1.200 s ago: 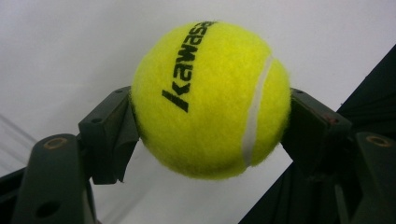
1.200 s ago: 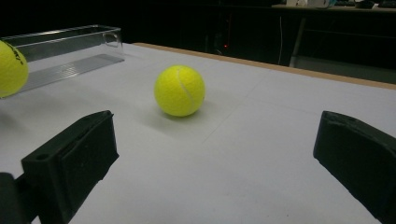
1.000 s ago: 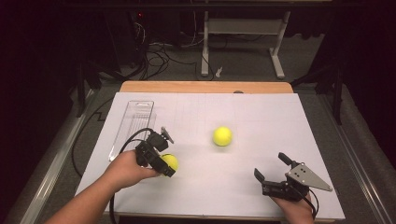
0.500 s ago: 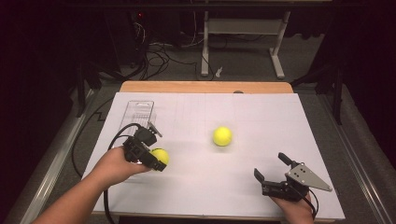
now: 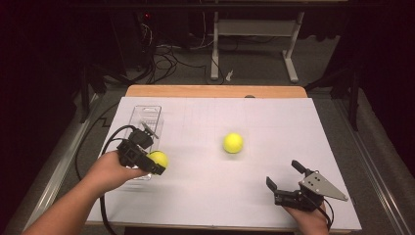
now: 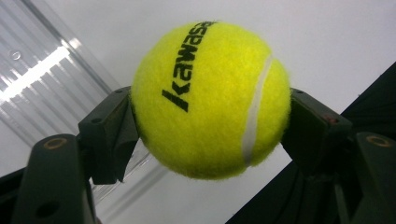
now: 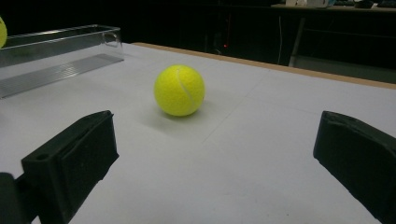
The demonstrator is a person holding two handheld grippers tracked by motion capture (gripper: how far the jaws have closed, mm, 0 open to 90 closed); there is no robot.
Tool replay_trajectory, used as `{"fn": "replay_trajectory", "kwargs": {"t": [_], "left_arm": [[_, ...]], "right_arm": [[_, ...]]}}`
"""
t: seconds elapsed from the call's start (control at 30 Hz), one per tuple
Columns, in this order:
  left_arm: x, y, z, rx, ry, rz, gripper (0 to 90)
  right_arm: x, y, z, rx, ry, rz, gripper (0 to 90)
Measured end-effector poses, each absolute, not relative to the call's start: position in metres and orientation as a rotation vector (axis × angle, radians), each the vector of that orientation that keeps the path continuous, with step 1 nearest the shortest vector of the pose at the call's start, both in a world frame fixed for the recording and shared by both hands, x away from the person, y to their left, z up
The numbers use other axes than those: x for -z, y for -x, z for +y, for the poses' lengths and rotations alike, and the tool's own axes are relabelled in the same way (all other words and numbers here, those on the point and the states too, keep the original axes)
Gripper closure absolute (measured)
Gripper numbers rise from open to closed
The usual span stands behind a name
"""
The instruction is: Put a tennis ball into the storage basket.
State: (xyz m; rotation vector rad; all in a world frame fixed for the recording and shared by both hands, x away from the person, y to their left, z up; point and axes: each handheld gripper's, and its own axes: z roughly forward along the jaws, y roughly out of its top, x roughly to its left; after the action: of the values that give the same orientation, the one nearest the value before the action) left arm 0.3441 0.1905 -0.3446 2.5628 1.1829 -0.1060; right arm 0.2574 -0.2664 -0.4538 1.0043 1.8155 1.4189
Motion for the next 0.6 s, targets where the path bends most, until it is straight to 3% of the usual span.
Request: {"fn": "replay_trajectory", "kwargs": {"t": [0.6], "left_arm": [[0.34,-0.348,0.217,0.068,-2.533,1.273,26.3]], "right_arm": [[0.454,-0.257,-0.266,-1.419,-1.004,1.819,0.1]]}}
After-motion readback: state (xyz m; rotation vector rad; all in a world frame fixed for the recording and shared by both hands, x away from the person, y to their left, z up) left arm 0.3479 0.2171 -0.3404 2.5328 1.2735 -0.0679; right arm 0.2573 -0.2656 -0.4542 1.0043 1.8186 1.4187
